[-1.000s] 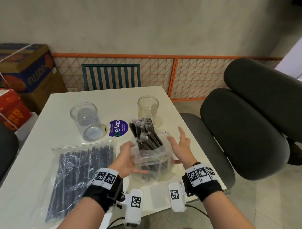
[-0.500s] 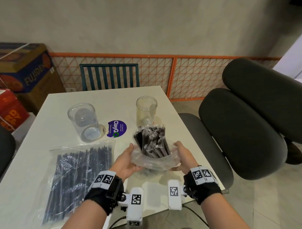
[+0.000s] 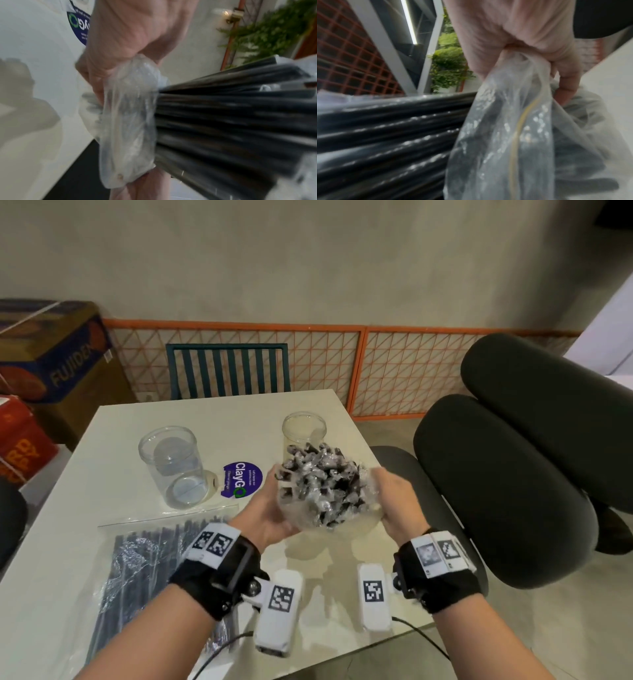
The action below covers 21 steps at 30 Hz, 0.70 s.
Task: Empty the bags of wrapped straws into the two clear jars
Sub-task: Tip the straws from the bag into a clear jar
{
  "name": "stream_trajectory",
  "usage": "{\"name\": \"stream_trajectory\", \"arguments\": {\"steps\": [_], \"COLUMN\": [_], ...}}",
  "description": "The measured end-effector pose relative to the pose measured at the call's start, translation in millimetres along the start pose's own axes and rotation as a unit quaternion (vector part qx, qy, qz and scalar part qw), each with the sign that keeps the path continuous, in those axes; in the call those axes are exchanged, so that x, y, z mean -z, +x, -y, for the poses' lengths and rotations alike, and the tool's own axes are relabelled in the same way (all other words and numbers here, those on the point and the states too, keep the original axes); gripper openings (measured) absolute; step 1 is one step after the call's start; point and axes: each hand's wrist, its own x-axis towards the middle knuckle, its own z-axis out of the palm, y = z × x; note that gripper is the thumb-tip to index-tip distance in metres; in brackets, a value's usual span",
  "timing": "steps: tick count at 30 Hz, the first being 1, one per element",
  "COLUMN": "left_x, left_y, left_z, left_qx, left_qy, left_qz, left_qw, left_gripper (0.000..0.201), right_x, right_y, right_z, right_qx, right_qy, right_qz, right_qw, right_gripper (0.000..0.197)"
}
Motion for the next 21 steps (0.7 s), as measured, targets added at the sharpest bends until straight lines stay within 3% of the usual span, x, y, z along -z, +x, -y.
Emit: {"name": "stream_trajectory", "arguments": {"steps": [1, 3, 4, 5, 7, 8, 10, 11, 12, 14, 16, 18, 19, 21], "left_x": [-7.8, -23.3, -35.5, -46.4, -56.8, -49.2, -44.3, -43.8, -39.4, -40.0, -41.6, -43.0, -46.0, -50.9], "left_y": [-11.8, -33.5, -44.2, -55.6, -59.5, -35.6, -23.5, -8.3, -1.1, 11.6, 24.3, 38.7, 46.0, 61.0], "left_z": [-9.7, -25.4, -30.2, -35.7, -53.1, -63.0, -83.3, -113.7, -120.6, -137.9, -152.3, -164.5, -169.5, -179.7], "left_qx": [-0.006, -0.026, -0.055, -0.088, -0.067, -0.054, -0.043, -0.063, -0.079, -0.122, -0.162, -0.205, -0.228, -0.24], "left_qy": [0.012, 0.051, 0.047, 0.052, 0.108, 0.137, 0.176, 0.185, 0.203, 0.225, 0.247, 0.249, 0.254, 0.266], "left_qz": [0.032, 0.062, 0.082, 0.111, 0.147, 0.145, 0.141, 0.124, 0.099, 0.106, 0.12, 0.115, 0.105, 0.119], "left_qw": [0.999, 0.996, 0.994, 0.989, 0.981, 0.978, 0.973, 0.973, 0.971, 0.961, 0.948, 0.94, 0.934, 0.926], "left_gripper": [0.034, 0.007, 0.008, 0.022, 0.063, 0.067, 0.045, 0.051, 0.072, 0.104, 0.11, 0.108, 0.109, 0.112], "right_x": [-2.2, -9.0, -12.6, -15.9, -24.0, -27.9, -33.2, -45.1, -45.4, -45.9, -50.2, -51.7, -52.2, -57.3], "right_y": [-1.1, -1.6, -2.1, -3.4, -2.3, -0.1, 5.5, 24.5, 27.4, 36.5, 52.7, 69.1, 77.9, 87.3], "right_z": [15.1, 41.1, 52.1, 62.2, 80.9, 88.6, 101.2, 120.0, 124.0, 140.7, 156.0, 169.9, 175.0, 184.2], "right_qx": [0.02, 0.047, 0.061, 0.081, 0.115, 0.121, 0.128, 0.143, 0.143, 0.151, 0.143, 0.099, 0.072, 0.042], "right_qy": [0.02, 0.058, 0.06, 0.039, -0.009, -0.023, -0.038, -0.042, -0.045, -0.082, -0.085, -0.047, -0.044, -0.079], "right_qz": [0.015, 0.061, 0.094, 0.121, 0.157, 0.163, 0.183, 0.195, 0.213, 0.221, 0.208, 0.25, 0.288, 0.336], "right_qw": [0.999, 0.995, 0.992, 0.989, 0.981, 0.979, 0.974, 0.969, 0.965, 0.96, 0.964, 0.962, 0.954, 0.937], "right_gripper": [0.028, 0.036, 0.038, 0.038, 0.034, 0.031, 0.025, 0.023, 0.025, 0.042, 0.069, 0.095, 0.094, 0.068]}}
